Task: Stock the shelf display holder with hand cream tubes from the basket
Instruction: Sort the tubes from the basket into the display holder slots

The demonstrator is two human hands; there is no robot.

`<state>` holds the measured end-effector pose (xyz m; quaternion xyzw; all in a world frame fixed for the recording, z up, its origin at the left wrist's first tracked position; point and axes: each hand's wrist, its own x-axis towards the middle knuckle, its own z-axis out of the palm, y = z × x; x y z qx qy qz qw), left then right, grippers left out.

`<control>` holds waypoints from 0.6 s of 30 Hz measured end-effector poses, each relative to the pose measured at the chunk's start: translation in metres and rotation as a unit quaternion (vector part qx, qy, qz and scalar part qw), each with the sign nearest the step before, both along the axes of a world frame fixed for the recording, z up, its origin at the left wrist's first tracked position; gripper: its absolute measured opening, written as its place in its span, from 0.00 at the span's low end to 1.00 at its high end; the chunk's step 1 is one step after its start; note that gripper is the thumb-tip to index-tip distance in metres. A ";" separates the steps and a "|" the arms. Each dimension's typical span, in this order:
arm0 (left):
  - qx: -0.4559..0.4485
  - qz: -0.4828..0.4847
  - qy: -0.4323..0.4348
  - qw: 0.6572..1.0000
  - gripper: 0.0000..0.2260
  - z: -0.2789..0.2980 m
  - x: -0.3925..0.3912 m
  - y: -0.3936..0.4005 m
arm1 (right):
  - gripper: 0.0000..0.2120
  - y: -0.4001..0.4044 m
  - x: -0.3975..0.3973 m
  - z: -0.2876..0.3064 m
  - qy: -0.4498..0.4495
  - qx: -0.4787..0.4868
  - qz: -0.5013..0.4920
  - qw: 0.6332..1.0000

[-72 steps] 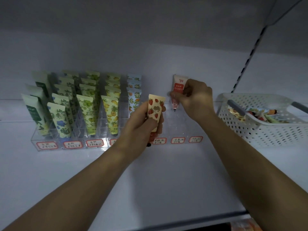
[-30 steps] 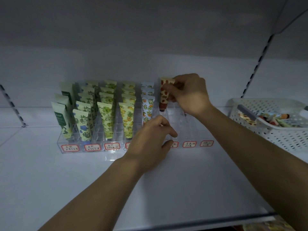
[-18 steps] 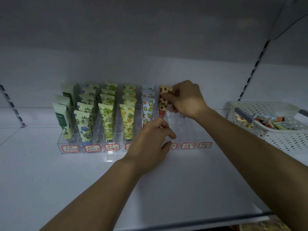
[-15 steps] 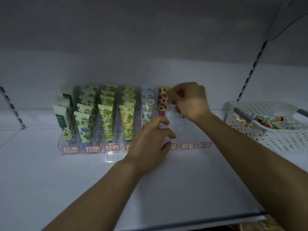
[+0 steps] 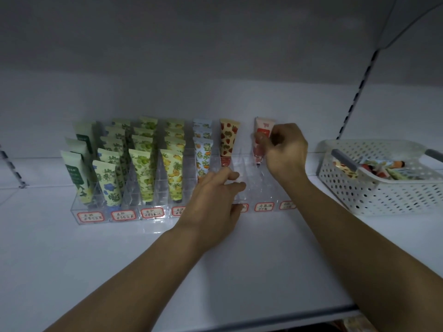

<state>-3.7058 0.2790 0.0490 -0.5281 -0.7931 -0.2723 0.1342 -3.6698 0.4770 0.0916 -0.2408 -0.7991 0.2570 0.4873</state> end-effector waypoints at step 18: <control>0.025 0.004 -0.012 1.000 0.20 -0.002 0.001 0.001 | 0.08 -0.006 -0.002 0.003 0.041 -0.102 0.047 0.993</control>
